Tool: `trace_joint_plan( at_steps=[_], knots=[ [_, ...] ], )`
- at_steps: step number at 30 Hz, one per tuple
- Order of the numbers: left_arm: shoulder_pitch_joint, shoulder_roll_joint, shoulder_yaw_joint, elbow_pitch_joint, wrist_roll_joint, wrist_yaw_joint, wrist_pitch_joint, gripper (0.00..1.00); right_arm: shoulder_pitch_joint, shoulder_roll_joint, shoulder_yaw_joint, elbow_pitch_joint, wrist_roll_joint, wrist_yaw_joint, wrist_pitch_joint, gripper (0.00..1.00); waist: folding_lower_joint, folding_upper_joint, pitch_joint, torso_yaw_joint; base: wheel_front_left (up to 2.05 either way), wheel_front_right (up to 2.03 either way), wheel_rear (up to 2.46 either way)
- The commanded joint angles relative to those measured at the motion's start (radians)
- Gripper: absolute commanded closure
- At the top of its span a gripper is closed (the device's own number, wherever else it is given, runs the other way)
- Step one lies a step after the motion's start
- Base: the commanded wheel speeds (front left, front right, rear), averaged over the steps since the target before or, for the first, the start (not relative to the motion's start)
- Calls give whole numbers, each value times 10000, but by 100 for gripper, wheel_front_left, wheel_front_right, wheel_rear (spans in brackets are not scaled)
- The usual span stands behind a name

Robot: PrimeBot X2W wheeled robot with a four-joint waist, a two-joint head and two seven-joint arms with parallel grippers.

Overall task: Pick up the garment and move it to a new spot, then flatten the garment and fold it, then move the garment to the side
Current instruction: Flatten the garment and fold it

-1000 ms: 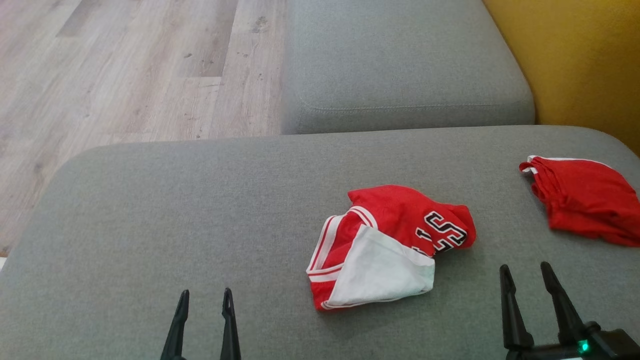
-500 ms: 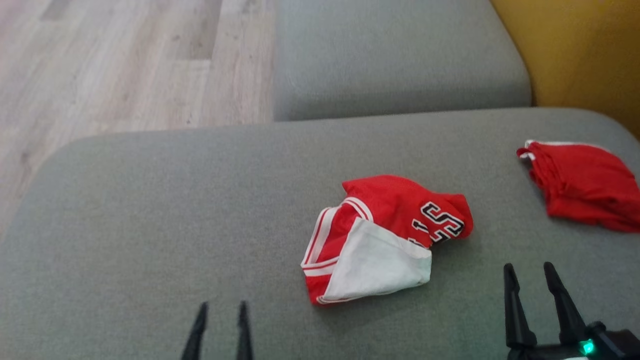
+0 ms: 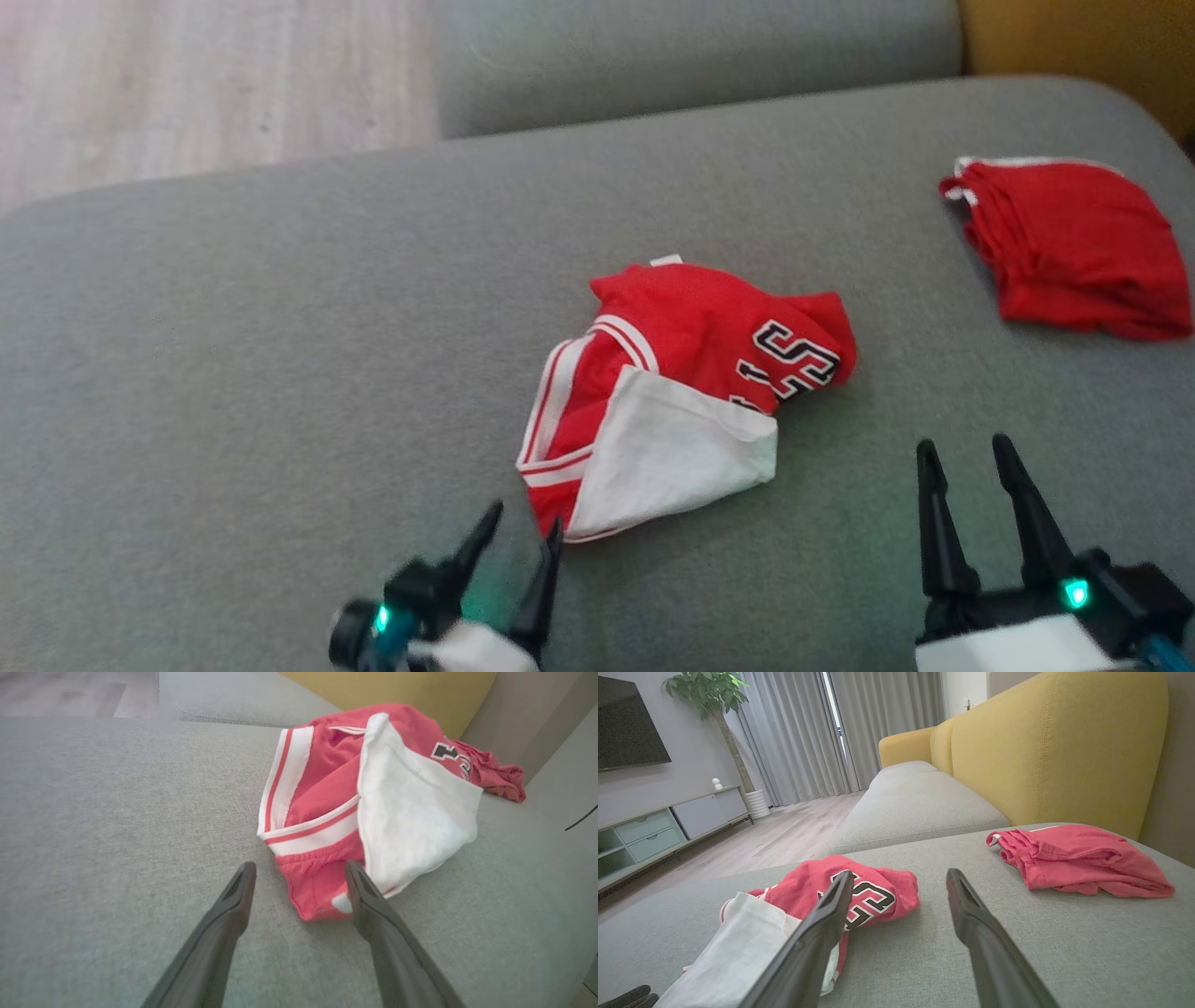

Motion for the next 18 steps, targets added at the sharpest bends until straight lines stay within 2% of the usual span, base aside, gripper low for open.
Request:
trace_joint_plan(
  at_steps=[1,7,11,12,13,18],
  knots=[
    [-925,-39,161,216,4,79,-53,0,-655,-91,278,-270,-88,-7,-36,0,-2,0,337,-361,0,0,0],
    [-1694,-39,-179,1618,-340,23,-53,0,-883,-91,377,-231,-155,-7,-36,0,-2,0,542,-843,0,0,0],
    [-2085,-39,-576,2465,-799,-226,-40,0,-883,-91,322,-230,-168,-7,-36,0,-2,0,558,-1115,0,0,0],
    [-2167,-39,-719,2647,-911,-313,3,9,-880,-91,343,-229,-179,-7,-36,0,-2,0,556,-1185,0,0,0],
    [-2244,-39,-824,2740,-1043,-401,-3,100,-884,-91,368,-224,-197,-7,-36,0,-2,0,549,-1255,0,0,0],
    [-2601,-39,-1296,2232,-1978,-711,-36,100,-877,-91,306,-277,-156,-7,-36,0,-2,0,406,-1559,0,0,0]
  ],
)
